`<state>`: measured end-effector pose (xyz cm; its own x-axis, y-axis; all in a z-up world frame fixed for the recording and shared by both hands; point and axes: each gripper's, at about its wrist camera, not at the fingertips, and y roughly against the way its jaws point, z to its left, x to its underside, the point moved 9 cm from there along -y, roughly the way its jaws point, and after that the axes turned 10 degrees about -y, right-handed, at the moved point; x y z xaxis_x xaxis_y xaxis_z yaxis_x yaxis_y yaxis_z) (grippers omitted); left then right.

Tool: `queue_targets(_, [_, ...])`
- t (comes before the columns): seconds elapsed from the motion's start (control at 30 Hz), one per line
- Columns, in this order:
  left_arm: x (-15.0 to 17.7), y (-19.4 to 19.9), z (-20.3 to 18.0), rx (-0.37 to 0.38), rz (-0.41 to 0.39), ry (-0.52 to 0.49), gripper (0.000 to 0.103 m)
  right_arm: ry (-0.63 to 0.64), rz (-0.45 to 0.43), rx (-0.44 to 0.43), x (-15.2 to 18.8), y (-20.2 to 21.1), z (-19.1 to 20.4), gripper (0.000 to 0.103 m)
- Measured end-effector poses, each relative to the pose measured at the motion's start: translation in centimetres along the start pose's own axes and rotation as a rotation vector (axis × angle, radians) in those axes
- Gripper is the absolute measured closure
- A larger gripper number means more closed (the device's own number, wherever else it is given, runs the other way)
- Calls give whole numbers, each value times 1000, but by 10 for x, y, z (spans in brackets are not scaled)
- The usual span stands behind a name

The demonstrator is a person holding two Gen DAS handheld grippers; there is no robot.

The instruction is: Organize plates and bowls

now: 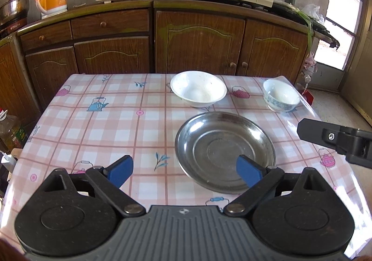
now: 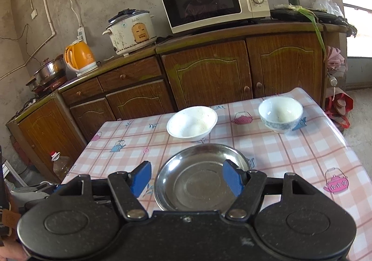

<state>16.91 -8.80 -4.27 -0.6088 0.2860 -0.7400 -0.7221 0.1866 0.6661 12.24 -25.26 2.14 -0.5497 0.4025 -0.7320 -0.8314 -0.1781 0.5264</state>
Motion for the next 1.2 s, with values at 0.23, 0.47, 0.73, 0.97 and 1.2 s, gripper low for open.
queue_targets(0.23, [-21, -13, 7, -6, -9, -12, 5, 8, -1, -12, -21, -20, 9, 22])
queue_targets(0.47, [-35, -29, 14, -4, -7, -13, 5, 5, 2, -15, -37, -44, 10, 22])
queue_targets(0.73, [-49, -59, 27, -14, 5, -12, 5, -1, 16, -5, -52, -80, 2, 22])
queue_targets(0.97, [-66, -97, 42, -25, 18, -3, 5, -12, 37, 17, -67, -126, -14, 22])
queue_targets(1.2, [-84, -142, 52, -18, 30, 5, 5, -1, 73, 49, -79, -178, -29, 22])
